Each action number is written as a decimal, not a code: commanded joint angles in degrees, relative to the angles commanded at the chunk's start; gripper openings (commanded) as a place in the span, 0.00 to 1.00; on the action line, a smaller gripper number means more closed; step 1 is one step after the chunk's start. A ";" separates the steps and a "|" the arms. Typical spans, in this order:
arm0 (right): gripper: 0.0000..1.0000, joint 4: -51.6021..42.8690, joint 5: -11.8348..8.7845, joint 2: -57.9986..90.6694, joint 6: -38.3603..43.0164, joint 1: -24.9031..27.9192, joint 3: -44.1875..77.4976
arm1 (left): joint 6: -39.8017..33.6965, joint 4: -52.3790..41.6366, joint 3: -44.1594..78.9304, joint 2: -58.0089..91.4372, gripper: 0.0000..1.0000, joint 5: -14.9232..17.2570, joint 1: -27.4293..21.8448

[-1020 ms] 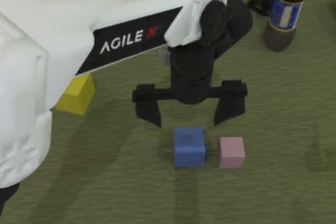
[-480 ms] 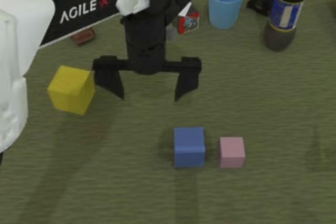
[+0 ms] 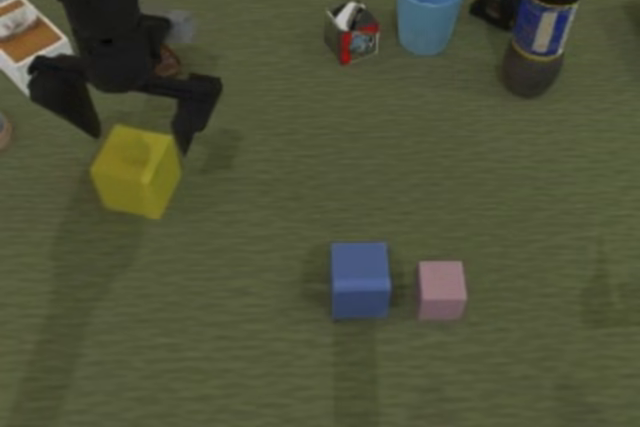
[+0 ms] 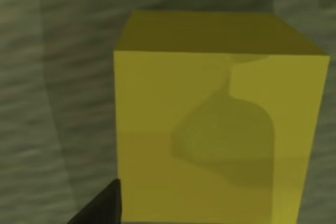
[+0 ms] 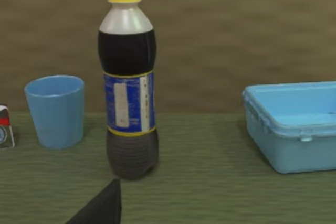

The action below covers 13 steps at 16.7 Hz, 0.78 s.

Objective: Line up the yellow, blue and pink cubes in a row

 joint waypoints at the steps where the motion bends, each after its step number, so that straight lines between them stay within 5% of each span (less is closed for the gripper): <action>1: 1.00 0.00 0.00 0.00 0.00 0.00 0.00 | 1.80 0.06 0.17 -0.05 1.00 0.05 1.53; 8: 1.00 0.00 0.00 0.00 0.00 0.00 0.00 | 3.53 0.34 0.04 -0.17 1.00 0.05 2.98; 13: 1.00 0.00 0.00 0.00 0.00 0.00 0.00 | 3.62 9.14 -5.94 2.40 1.00 0.13 3.16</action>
